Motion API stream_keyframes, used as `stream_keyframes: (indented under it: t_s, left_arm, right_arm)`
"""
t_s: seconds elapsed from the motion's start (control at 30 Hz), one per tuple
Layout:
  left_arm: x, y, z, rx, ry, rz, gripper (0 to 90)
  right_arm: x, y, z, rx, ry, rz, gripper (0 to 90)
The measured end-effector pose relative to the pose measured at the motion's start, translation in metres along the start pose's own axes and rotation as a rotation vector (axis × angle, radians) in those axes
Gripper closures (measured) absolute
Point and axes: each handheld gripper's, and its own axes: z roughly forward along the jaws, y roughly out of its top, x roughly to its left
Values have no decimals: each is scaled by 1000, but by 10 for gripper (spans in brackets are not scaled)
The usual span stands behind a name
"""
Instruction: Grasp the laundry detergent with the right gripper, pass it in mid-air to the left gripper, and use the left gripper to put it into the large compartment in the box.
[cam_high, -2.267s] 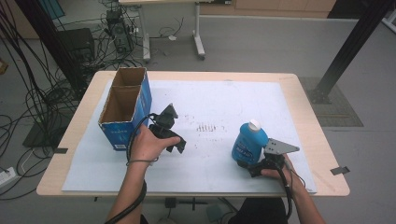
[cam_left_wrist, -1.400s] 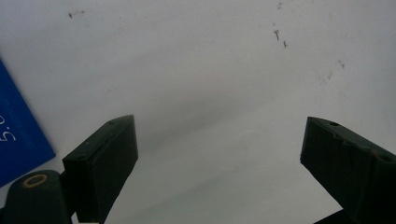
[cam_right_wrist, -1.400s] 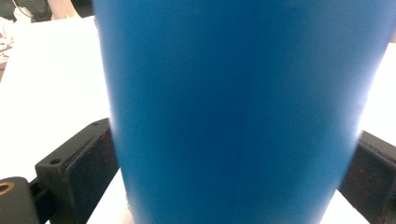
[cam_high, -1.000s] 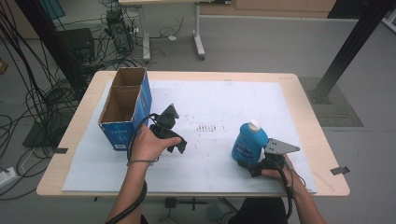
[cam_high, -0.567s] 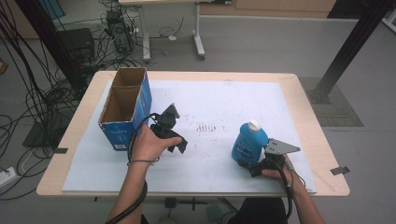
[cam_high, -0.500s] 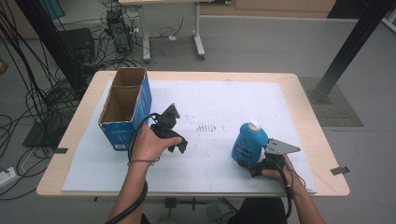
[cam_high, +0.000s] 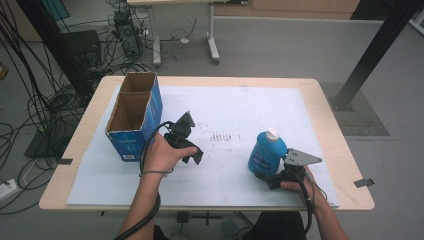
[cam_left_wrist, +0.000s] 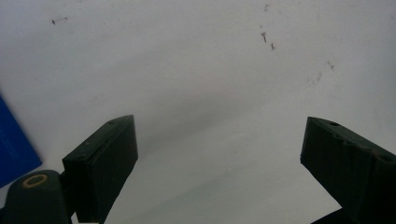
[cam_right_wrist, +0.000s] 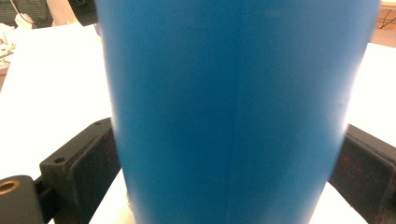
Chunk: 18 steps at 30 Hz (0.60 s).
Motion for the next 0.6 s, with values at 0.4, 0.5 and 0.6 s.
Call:
stream_keyframes:
  t_s: [0.4,0.5,0.6]
  left_arm:
    - [0,0,0,3,4,1,114]
    - [-1,0,0,2,4,0,114]
    - [-1,1,-1,4,5,5,115]
  right_arm:
    - [0,0,0,1,1,-1,41]
    - [0,0,0,-4,-1,5,40]
    - [0,0,0,-4,0,-1,40]
